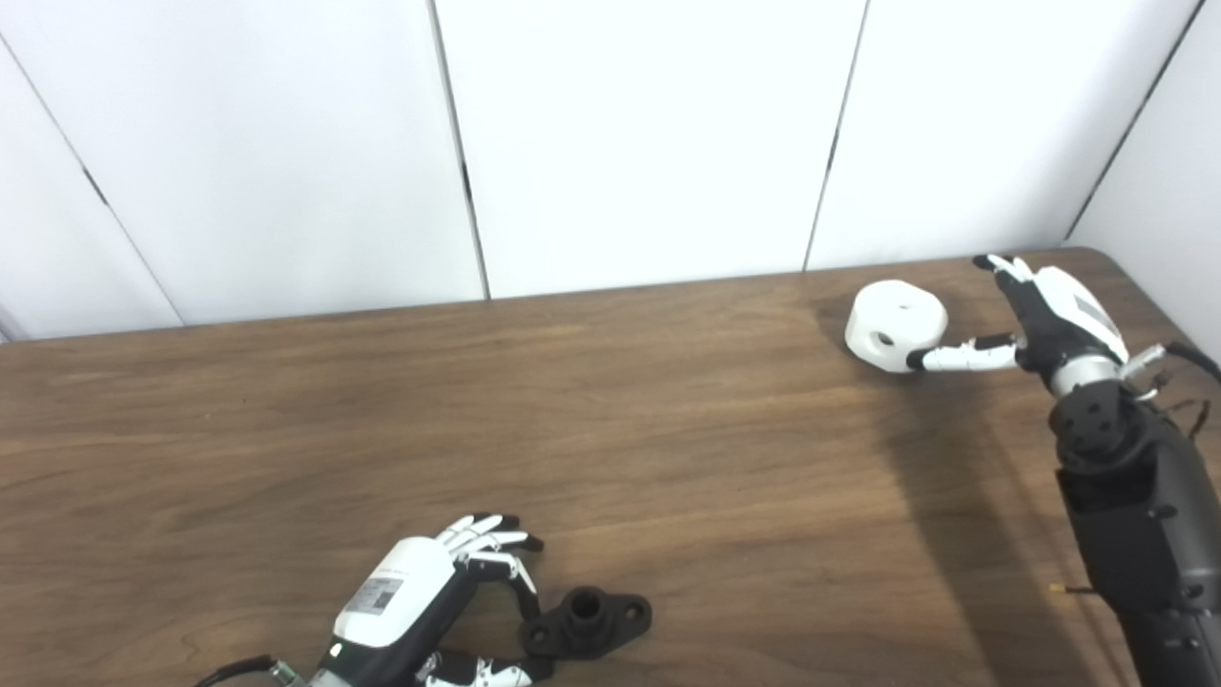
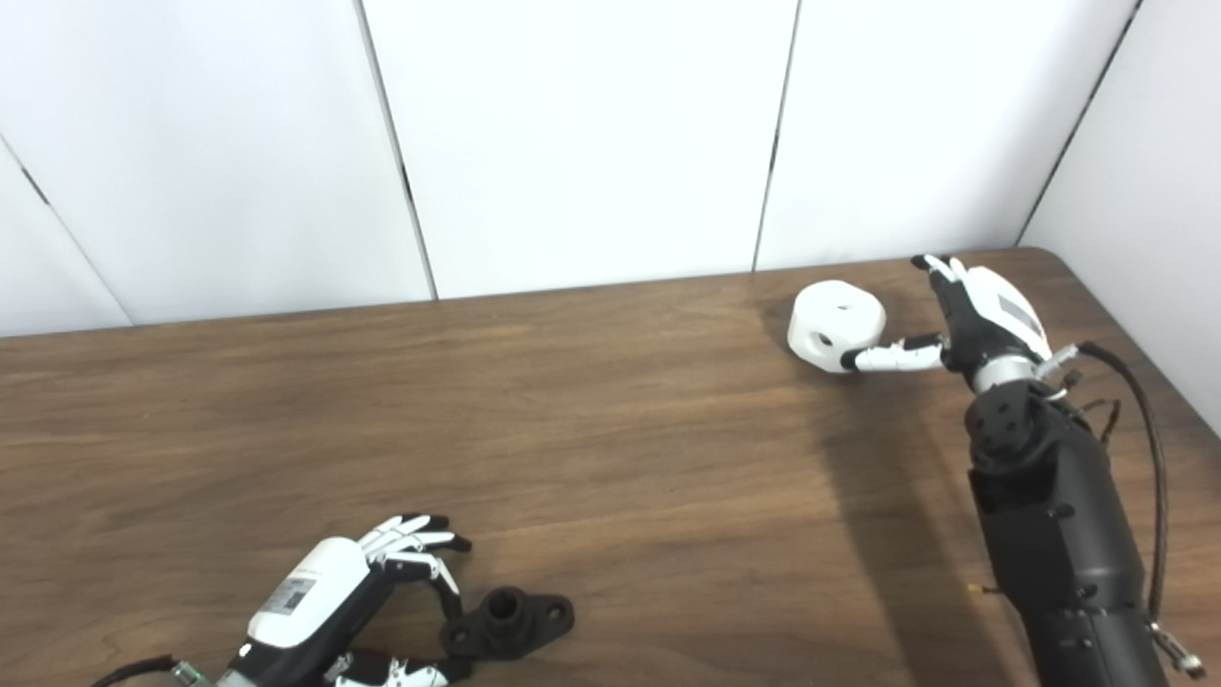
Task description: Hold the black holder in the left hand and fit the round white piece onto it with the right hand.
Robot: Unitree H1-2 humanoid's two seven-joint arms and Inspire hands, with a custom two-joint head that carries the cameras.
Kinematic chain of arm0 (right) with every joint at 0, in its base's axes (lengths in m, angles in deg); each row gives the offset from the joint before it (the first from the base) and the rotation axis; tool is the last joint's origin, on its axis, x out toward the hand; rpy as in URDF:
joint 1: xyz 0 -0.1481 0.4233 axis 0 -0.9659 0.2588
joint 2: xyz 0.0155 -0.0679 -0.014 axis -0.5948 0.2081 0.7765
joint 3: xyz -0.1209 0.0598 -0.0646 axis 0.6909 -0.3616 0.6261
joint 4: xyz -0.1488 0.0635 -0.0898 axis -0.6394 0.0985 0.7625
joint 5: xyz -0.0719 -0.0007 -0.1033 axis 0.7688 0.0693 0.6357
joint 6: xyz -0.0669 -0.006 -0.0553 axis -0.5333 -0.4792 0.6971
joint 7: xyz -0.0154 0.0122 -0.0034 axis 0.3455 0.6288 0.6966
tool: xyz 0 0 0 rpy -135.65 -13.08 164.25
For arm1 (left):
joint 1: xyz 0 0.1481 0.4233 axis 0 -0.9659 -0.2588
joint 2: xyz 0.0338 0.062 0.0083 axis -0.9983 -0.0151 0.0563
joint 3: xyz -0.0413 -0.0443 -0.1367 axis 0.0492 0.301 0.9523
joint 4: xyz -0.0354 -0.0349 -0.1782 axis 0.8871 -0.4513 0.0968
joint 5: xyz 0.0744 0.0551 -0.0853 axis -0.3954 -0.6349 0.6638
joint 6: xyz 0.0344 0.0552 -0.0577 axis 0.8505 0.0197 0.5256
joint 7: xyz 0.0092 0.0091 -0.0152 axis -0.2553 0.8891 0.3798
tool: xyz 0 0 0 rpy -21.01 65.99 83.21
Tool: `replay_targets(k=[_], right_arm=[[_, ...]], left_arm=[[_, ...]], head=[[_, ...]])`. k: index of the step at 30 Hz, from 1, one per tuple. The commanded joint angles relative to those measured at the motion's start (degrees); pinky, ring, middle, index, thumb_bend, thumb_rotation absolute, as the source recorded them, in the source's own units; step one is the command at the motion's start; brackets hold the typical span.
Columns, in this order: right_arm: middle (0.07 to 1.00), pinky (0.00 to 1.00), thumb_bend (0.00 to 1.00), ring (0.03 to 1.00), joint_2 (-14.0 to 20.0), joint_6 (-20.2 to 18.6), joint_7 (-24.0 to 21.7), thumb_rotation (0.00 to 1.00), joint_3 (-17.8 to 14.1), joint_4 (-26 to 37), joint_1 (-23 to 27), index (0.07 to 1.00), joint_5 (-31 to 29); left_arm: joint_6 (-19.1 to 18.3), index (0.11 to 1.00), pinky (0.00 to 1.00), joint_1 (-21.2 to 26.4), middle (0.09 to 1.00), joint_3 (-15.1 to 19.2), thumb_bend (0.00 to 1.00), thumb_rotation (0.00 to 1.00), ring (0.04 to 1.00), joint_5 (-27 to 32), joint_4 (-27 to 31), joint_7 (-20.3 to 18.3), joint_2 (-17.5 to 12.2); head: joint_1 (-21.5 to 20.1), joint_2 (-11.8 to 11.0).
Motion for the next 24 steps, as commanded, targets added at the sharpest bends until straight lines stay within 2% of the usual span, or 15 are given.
replay_targets(k=[1,5,24], right_arm=[[1.0,1.0,0.87,1.0,0.91,0.05,0.95,0.35,-0.74,0.43,2.93,0.872,1.39],[1.0,1.0,0.86,1.0,0.93,0.05,0.93,0.35,-0.77,-1.12,3.77,0.835,2.45],[1.0,1.0,0.87,1.0,0.1,0.06,2.4,0.33,0.38,-4.68,5.91,0.803,2.06]], left_arm=[[-4.8,0.487,0.92,-2.23,0.833,0.1,0.52,0.04,0.925,-1.71,-5.45,-4.19,-2.73],[-4.57,0.487,0.91,-2.22,0.833,0.08,0.52,0.04,0.924,-1.55,-5.85,-3.86,-2.79],[-4.3,0.486,0.91,-2.25,0.833,-0.1,0.52,0.04,0.926,-1.32,-6.07,-3.68,-2.82]], head=[[-0.22,-0.06],[-0.22,-0.06],[0.09,-0.07]])
